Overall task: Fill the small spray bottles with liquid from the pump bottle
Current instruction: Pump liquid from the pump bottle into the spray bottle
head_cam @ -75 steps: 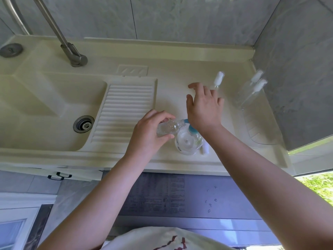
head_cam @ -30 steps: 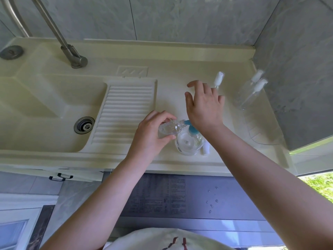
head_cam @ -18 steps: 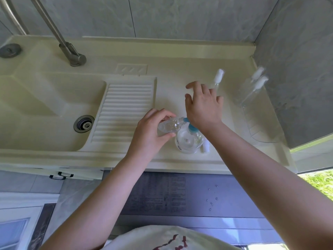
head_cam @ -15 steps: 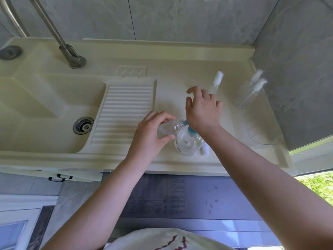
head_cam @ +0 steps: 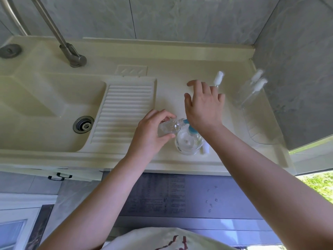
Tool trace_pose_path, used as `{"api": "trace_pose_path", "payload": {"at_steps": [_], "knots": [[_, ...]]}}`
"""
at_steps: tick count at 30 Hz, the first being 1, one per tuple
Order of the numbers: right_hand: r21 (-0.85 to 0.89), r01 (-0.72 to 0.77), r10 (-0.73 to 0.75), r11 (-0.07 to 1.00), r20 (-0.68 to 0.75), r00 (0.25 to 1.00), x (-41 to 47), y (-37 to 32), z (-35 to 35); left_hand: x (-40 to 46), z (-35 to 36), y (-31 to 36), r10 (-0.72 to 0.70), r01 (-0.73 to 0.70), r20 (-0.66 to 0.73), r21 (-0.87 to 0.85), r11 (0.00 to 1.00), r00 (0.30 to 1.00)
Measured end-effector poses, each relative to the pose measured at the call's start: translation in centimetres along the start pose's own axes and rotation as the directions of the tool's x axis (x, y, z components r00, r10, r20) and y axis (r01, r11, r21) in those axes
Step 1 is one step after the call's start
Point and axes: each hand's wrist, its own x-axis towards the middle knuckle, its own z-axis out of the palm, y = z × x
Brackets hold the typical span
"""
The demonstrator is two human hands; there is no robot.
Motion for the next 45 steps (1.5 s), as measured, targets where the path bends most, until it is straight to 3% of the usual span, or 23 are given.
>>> {"api": "trace_pose_path", "payload": {"at_steps": [3, 9, 13, 19, 32, 38, 45], "knots": [[0.007, -0.039, 0.038, 0.999, 0.031, 0.999, -0.5, 0.2, 0.7, -0.1, 0.1, 0.0, -0.003, 0.003, 0.01, 0.007, 1.0, 1.0], [-0.049, 0.018, -0.019, 0.999, -0.023, 1.0, 0.3, 0.0, -0.4, -0.1, 0.0, 0.0, -0.005, 0.005, 0.009, -0.024, 1.0, 1.0], [-0.007, -0.04, 0.041, 0.999, 0.054, 0.998, -0.2, 0.3, 0.5, 0.0, 0.1, 0.2, 0.0, 0.0, 0.012, -0.032, 0.999, 1.0], [0.005, -0.009, 0.009, 1.0, 0.021, 1.0, 0.4, 0.2, -0.3, 0.1, 0.1, 0.2, -0.002, 0.002, 0.006, -0.027, 1.0, 1.0], [0.023, -0.035, 0.032, 0.999, 0.114, 0.993, 0.0, 0.4, 0.4, 0.0, 0.2, 0.2, -0.008, 0.008, 0.008, -0.027, 1.0, 1.0], [0.032, 0.0, -0.001, 0.999, 0.035, 0.999, 0.3, 0.2, -0.1, -0.1, 0.1, 0.1, 0.0, 0.0, 0.007, -0.026, 1.0, 1.0], [0.087, -0.045, 0.038, 0.995, 0.088, 0.995, 0.2, 0.3, 0.0, -0.1, 0.1, 0.1, -0.002, 0.003, 0.012, -0.032, 0.999, 1.0]]}}
